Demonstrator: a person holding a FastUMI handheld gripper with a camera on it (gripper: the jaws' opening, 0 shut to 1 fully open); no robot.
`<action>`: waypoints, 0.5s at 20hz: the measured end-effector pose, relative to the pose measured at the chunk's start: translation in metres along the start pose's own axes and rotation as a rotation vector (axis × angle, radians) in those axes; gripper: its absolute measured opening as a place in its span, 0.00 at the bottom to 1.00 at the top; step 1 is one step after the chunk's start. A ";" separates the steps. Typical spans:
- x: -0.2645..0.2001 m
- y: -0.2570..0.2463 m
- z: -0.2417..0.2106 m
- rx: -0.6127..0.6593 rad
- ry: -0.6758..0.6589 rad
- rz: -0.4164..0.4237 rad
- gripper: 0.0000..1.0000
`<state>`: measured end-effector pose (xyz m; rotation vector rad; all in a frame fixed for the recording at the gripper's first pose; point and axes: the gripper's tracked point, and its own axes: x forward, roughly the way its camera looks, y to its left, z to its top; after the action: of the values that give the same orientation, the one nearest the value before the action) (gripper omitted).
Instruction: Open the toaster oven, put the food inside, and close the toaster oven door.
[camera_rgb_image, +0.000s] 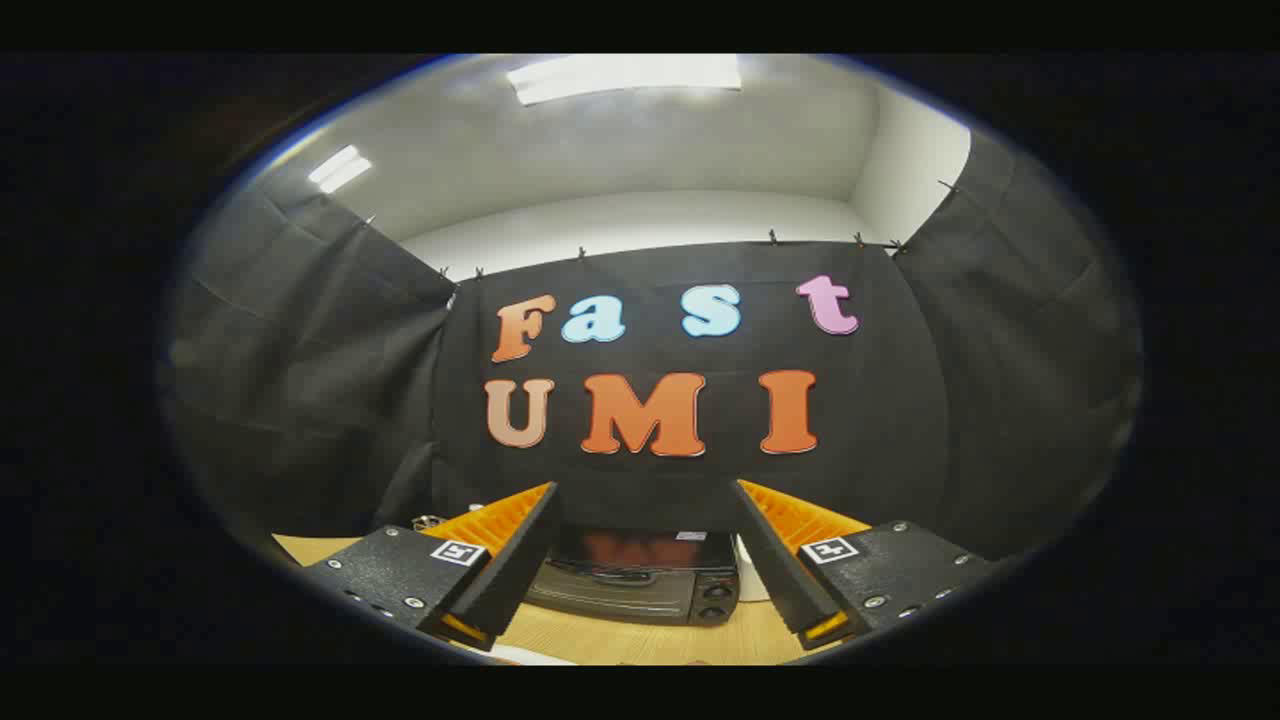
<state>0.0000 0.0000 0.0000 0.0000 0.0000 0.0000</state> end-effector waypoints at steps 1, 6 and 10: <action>0.000 0.000 -0.001 0.001 0.003 -0.001 0.99; 0.003 -0.006 -0.006 -0.007 0.012 -0.012 0.99; 0.004 -0.006 -0.013 0.007 0.032 -0.012 0.99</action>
<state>0.0045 -0.0062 -0.0134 0.0073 0.0316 -0.0119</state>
